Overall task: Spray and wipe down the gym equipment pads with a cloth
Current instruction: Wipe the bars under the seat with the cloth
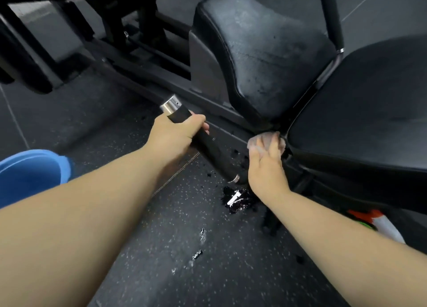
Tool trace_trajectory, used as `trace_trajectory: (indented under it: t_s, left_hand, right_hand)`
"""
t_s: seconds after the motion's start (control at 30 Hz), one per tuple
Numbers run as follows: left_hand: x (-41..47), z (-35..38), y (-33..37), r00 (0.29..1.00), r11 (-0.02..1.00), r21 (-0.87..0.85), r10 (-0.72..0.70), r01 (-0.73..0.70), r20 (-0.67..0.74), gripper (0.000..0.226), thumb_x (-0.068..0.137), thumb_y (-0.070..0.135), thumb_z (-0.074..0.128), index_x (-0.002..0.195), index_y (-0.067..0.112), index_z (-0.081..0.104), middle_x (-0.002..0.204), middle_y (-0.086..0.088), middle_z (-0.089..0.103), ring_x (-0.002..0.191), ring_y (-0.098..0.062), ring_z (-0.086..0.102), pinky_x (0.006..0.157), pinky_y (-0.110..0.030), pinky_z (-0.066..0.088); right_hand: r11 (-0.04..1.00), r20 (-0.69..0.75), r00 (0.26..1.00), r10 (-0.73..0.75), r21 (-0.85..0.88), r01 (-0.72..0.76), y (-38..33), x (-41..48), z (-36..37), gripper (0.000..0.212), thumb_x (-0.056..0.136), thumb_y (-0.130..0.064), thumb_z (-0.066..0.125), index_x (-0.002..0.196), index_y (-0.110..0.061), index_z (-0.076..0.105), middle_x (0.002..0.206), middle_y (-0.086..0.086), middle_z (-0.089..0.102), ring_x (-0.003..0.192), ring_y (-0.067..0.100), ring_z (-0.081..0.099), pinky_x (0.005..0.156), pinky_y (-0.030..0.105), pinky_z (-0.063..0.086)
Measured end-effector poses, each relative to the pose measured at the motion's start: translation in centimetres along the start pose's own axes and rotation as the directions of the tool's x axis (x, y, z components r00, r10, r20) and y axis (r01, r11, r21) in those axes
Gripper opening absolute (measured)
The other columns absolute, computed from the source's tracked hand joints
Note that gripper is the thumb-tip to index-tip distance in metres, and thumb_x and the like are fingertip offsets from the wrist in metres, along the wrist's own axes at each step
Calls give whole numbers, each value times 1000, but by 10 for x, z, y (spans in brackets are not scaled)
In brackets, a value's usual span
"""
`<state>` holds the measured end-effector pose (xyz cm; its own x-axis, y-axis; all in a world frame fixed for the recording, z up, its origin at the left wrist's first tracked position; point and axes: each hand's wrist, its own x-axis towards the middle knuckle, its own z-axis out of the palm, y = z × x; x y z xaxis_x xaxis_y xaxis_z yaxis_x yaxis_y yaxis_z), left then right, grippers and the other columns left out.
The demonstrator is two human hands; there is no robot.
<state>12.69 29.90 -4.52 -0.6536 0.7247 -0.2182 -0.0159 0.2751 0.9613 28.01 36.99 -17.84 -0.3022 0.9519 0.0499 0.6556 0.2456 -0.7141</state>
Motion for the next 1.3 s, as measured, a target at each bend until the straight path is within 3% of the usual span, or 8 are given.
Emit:
trace_trajectory:
  t_s: [0.13,0.27,0.43,0.7,0.87,1.07,1.2,1.3]
  left_hand:
    - [3,2,-4,1000,1000,-5,16,-16,-22,11,90,16,64,80,19,63,83,-3,74,82,-17,73,67,-30,59]
    - [0,5,-3,999,999,-29,-17,16,-29,11,91,18,63,81,21,61,80,1,73,80,-14,72,72,-30,60]
    - [-1,4,-2,1000,998,-55,-13,12,-21,6,92,17,63,86,19,61,83,-1,71,77,-13,70,58,-21,55]
    - [-4,6,-3,999,999,-43,0,-2,-50,4,92,18,63,89,16,61,80,0,72,77,-13,71,56,-22,53]
    - [-6,7,-8,996,998,-44,38,-41,-80,8,91,23,66,91,16,61,78,1,73,80,-16,72,76,-35,60]
    - [-17,-2,-3,993,970,-212,-110,118,53,27,96,45,55,101,21,65,97,1,73,90,-15,67,90,-34,52]
    - [-25,-19,6,994,870,-480,-90,111,67,40,101,48,41,117,21,66,105,-2,72,97,-19,67,95,-38,53]
    - [-26,-28,15,995,896,-444,-20,-23,-93,22,101,30,51,116,21,65,105,2,75,98,-13,71,87,-28,56]
  right_hand:
    - [976,-74,975,-209,50,213,-7,-39,4,42,101,-28,29,132,-3,44,137,16,43,127,34,43,110,42,34]
    - [904,99,900,-424,110,414,-16,-80,-9,37,106,-16,26,139,-22,40,125,-30,33,100,9,55,97,10,38]
    - [936,262,912,-316,-72,345,2,-12,-23,37,94,-36,54,129,-24,58,127,-4,53,113,21,45,98,34,40]
    - [987,269,961,64,128,-101,-47,-43,-27,27,103,-14,33,112,-12,58,121,11,57,114,30,55,96,36,46]
    - [521,611,759,224,583,-623,-59,-43,-49,35,94,-22,52,117,3,62,87,13,67,67,22,61,61,28,53]
    - [652,268,953,-142,750,-114,-109,-15,-87,27,93,-16,59,119,-24,64,91,-18,70,78,-4,65,67,10,46]
    - [803,215,887,-409,547,238,-144,6,-65,50,92,-9,54,135,-35,52,125,-21,58,104,-9,53,83,-2,36]
    - [828,228,862,-452,467,311,-131,-2,-48,52,92,-10,49,138,-36,51,124,-13,60,111,1,56,92,15,43]
